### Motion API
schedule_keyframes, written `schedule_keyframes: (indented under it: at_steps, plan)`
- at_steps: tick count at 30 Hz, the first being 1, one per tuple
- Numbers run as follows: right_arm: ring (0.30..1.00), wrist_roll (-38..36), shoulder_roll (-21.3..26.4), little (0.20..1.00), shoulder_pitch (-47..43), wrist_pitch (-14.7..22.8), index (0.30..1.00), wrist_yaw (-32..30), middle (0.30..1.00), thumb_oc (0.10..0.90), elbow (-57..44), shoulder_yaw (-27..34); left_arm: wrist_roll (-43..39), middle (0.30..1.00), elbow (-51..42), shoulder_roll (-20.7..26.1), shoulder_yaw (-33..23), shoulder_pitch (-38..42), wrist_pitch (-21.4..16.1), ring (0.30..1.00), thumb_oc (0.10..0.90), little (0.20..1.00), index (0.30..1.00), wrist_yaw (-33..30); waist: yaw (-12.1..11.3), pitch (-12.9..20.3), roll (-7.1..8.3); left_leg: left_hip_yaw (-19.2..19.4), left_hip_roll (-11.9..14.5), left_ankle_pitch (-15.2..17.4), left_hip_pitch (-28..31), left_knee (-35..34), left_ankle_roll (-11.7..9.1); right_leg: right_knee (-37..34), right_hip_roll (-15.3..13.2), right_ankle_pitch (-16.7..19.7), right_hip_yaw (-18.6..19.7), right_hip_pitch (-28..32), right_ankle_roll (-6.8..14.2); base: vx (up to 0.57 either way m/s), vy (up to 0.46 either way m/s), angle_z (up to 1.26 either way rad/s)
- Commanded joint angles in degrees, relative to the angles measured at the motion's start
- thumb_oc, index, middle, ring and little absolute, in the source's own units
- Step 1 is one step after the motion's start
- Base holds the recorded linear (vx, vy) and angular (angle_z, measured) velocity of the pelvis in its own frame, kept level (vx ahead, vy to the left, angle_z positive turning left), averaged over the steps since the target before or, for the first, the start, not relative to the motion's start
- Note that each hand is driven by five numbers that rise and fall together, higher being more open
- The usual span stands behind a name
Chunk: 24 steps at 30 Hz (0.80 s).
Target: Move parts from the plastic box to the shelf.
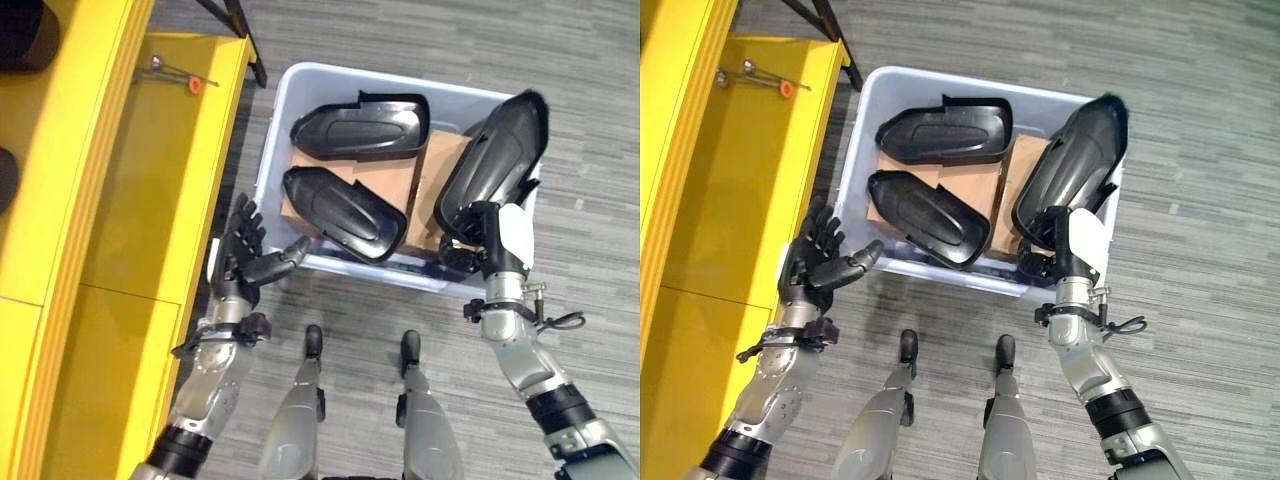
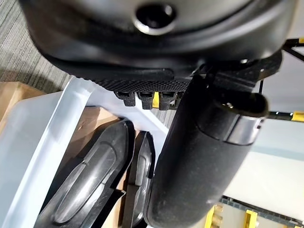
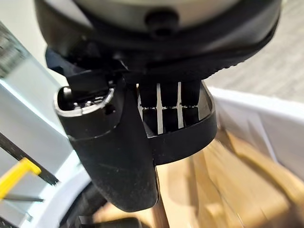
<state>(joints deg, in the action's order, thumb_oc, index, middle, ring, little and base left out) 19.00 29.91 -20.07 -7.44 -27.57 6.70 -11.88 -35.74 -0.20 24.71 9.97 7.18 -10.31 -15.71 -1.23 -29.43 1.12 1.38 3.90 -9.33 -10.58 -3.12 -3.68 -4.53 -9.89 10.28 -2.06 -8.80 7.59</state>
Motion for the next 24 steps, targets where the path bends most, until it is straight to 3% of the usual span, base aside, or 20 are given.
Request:
schedule_keyframes:
  at_steps: [1, 10, 24]
  plan:
    - [0.3, 4.22, 1.92, 0.3, -1.66, 6.06, 0.3, -2.63, 0.3, 0.4, -3.79, 2.49, 1.06, 1.0, -3.11, 2.52, -0.66, -0.25, -4.55, 1.0, 0.9, 1.0, 1.0, 2.48, 0.2, 11.57, 1.87, -0.02, 1.15, 4.61, -0.52, 1.85, 0.69, 3.54, -2.6, -4.8, -0.2, -0.02, 1.71, 0.08, -0.01, -0.09]
    - [0.3, 7.31, 4.95, 0.3, 0.66, 10.13, 0.3, 2.98, 0.3, 0.4, -12.02, 3.18, 2.3, 1.0, -0.63, 0.74, -4.29, -5.67, -3.43, 1.0, 0.9, 1.0, 1.0, 5.14, 0.52, 20.33, 2.85, 1.16, 2.09, 4.63, 6.69, -1.06, 0.5, 1.99, -1.85, -4.52, 0.57, 5.21, 2.3, 0.09, -0.008, -0.07]
    - [0.3, 6.69, 8.01, 0.3, -6.93, 11.38, 0.3, 7.92, 0.3, 0.4, -10.34, -2.99, 2.18, 1.0, 1.32, -1.01, -4.05, -7.16, -3.19, 1.0, 0.9, 1.0, 1.0, 6.33, -0.6, 25.51, 3.01, 0.43, 2.74, 4.29, 8.78, -1.88, -0.06, 2.2, -1.43, -5.59, -0.7, 8.11, 2.21, 0.01, -0.007, -0.01]
